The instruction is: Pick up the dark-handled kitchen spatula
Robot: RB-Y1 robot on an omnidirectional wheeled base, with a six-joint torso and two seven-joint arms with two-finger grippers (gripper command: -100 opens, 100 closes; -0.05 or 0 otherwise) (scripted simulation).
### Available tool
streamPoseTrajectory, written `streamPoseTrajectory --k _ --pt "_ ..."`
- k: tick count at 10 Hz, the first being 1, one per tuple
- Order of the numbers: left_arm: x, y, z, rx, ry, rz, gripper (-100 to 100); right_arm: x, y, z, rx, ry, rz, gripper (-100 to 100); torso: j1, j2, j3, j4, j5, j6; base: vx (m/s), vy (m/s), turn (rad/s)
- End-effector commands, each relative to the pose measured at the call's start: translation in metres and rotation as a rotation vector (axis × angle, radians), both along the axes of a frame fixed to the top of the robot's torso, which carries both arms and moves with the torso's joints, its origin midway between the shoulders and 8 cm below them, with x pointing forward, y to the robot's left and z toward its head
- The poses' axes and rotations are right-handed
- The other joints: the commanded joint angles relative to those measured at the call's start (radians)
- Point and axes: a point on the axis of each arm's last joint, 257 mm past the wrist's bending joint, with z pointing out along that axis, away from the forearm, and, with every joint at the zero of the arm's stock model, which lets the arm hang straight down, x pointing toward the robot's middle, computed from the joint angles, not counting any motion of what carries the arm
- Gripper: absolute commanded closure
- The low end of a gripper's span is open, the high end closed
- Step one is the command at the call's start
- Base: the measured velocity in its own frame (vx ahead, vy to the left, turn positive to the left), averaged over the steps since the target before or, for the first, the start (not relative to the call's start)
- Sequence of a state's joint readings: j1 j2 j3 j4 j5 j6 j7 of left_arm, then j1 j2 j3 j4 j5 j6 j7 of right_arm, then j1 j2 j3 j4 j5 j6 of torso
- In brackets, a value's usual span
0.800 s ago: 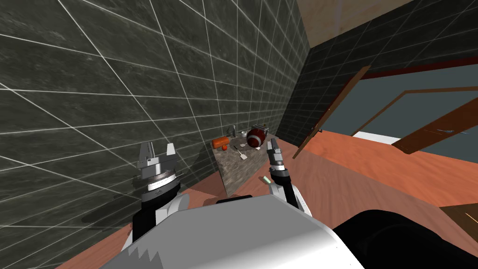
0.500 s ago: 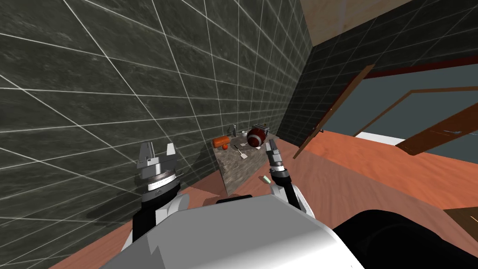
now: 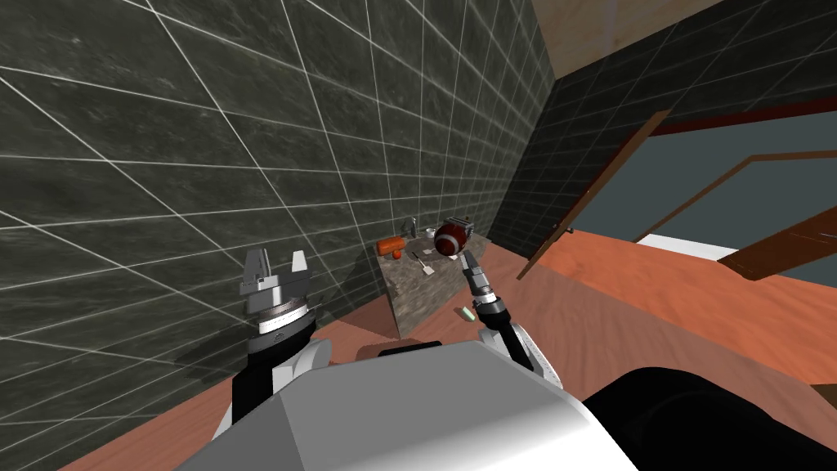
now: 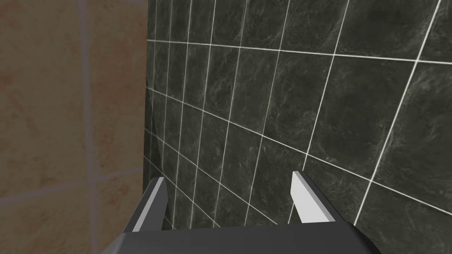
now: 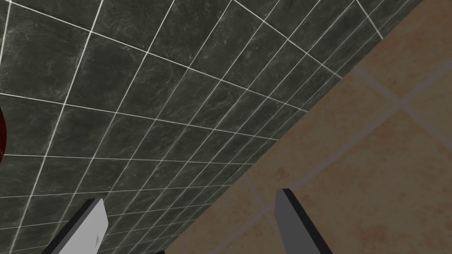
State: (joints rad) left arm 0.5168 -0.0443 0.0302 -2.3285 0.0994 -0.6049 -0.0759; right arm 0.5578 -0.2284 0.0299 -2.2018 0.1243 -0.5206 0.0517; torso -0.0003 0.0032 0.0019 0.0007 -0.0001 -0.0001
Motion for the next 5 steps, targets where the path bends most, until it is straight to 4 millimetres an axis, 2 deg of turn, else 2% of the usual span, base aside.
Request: streamPoseTrajectory --k 1,2,3,4,5 --pt "0.000 0.000 0.000 0.000 0.000 0.000 0 0.001 0.002 -0.019 -0.033 0.047 0.024 -100 0.000 0.000 0.000 0.000 0.000 0.000 -0.052 0.014 0.138" --pt "0.000 0.000 0.000 0.000 0.000 0.000 0 0.001 0.004 -0.020 -0.053 0.052 0.036 -100 0.001 0.000 0.000 0.000 0.000 0.000 -0.044 0.007 0.043" --pt "0.000 0.000 0.000 0.000 0.000 0.000 0 0.001 0.005 -0.034 -0.076 0.088 0.052 -100 0.000 0.000 0.000 0.000 0.000 0.000 -0.055 0.012 0.089" --pt "0.000 0.000 0.000 0.000 0.000 0.000 0 0.001 0.006 -0.035 -0.088 0.091 0.059 -100 0.001 0.000 0.000 0.000 0.000 0.000 -0.039 0.008 0.044" --pt "0.000 0.000 0.000 0.000 0.000 0.000 0 0.000 0.007 -0.051 -0.111 0.131 0.075 -100 0.000 0.000 0.000 0.000 0.000 0.000 -0.035 0.009 0.095"
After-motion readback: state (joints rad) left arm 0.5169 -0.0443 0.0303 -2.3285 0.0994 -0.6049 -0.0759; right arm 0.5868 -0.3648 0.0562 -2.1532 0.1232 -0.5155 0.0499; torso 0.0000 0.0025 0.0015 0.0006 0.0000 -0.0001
